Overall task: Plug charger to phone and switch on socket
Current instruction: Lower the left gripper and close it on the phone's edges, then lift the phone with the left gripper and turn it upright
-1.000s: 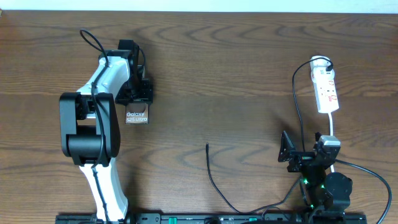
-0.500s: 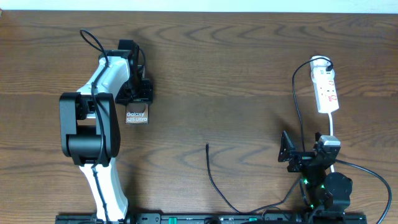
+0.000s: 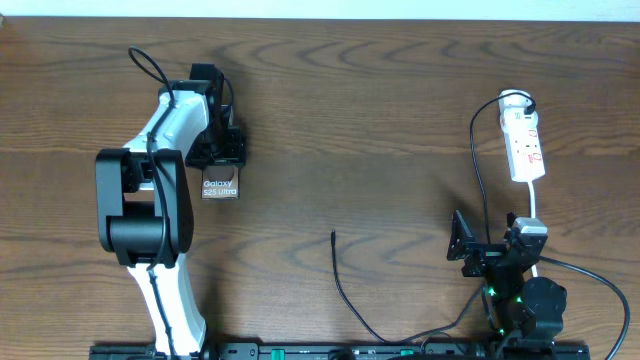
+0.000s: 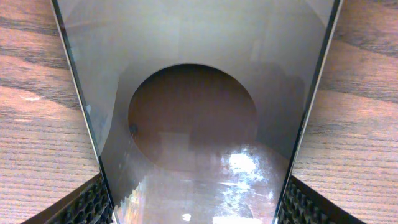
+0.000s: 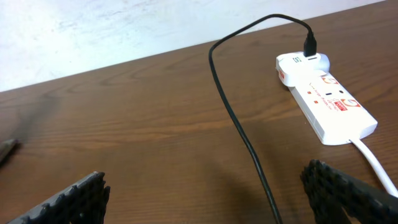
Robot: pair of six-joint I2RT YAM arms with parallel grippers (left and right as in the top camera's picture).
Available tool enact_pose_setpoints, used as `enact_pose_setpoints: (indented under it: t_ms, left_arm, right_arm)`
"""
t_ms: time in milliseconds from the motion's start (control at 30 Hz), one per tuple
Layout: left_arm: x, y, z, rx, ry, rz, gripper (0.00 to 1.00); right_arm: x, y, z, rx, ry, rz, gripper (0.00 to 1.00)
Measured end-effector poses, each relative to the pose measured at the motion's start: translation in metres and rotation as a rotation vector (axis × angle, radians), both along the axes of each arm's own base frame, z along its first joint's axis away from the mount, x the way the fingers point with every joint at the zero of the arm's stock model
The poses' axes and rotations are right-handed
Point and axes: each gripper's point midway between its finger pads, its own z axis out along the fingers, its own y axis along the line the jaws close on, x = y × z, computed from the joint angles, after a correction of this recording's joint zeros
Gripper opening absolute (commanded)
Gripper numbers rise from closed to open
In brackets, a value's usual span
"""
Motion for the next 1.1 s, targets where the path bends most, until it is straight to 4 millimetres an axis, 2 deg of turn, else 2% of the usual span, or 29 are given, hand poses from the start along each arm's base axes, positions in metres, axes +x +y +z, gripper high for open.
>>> enact_pose_setpoints:
  t_ms: [400, 500, 800, 900, 1100]
  left_arm:
    - [0.003, -0.002, 0.007, -0.009, -0.021, 0.0, 0.07]
    - [0.007, -0.002, 0.021, -0.014, -0.056, 0.0, 0.07]
    - [0.018, -0.014, 0.096, -0.083, -0.247, -0.008, 0.07]
    - [0.017, -0.019, 0.113, -0.115, -0.284, -0.01, 0.07]
    - [0.004, -0.033, 0.131, -0.203, -0.28, 0.008, 0.07]
  right_arm:
    - [0.0, 0.0, 0.0, 0.0, 0.0, 0.0, 0.99]
    - [0.0, 0.0, 0.0, 0.0, 0.0, 0.0, 0.99]
    - [0.0, 0.0, 0.0, 0.0, 0.0, 0.0, 0.99]
    - [0.0, 0.0, 0.0, 0.0, 0.0, 0.0, 0.99]
    - [0.0, 0.0, 0.0, 0.0, 0.0, 0.0, 0.99]
